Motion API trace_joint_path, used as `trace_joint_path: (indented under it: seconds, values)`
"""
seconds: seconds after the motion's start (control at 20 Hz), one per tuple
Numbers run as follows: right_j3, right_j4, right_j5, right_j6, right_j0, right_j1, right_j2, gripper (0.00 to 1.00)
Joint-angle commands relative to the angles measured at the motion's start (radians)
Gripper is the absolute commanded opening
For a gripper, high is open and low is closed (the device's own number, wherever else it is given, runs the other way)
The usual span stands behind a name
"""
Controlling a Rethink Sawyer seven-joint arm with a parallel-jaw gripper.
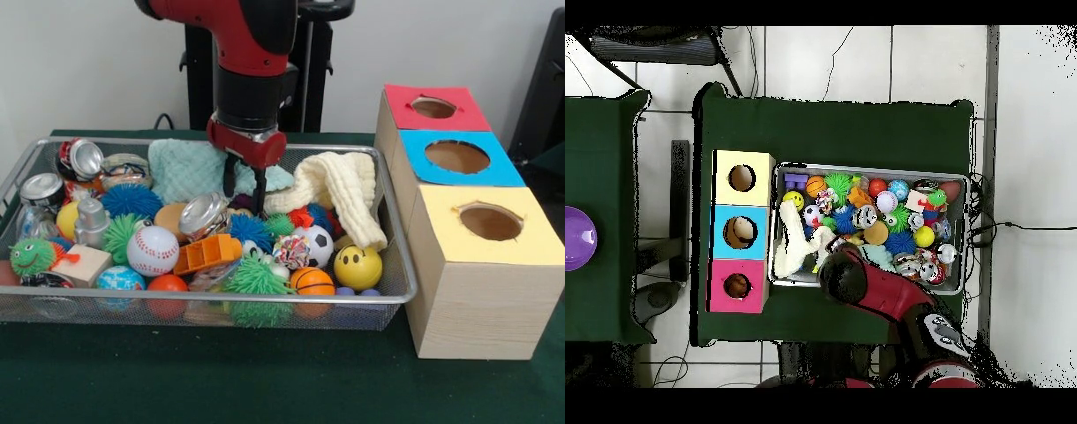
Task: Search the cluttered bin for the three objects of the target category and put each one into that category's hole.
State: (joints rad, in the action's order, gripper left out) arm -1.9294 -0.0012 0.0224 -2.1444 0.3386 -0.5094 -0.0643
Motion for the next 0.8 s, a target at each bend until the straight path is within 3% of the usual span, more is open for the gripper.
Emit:
trace_joint_path:
  seconds: [0.05, 0.5, 0.8]
  values:
    - [0.025, 0.01, 0.087, -0.092, -0.018, -0.068, 0.039, 1.0]
    - [0.02, 0.036, 0.11, -0.114, -0.029, -0.112, 0.05, 1.0]
    - [0.049, 0.037, 0.053, -0.123, -0.023, -0.05, 0.067, 1.0]
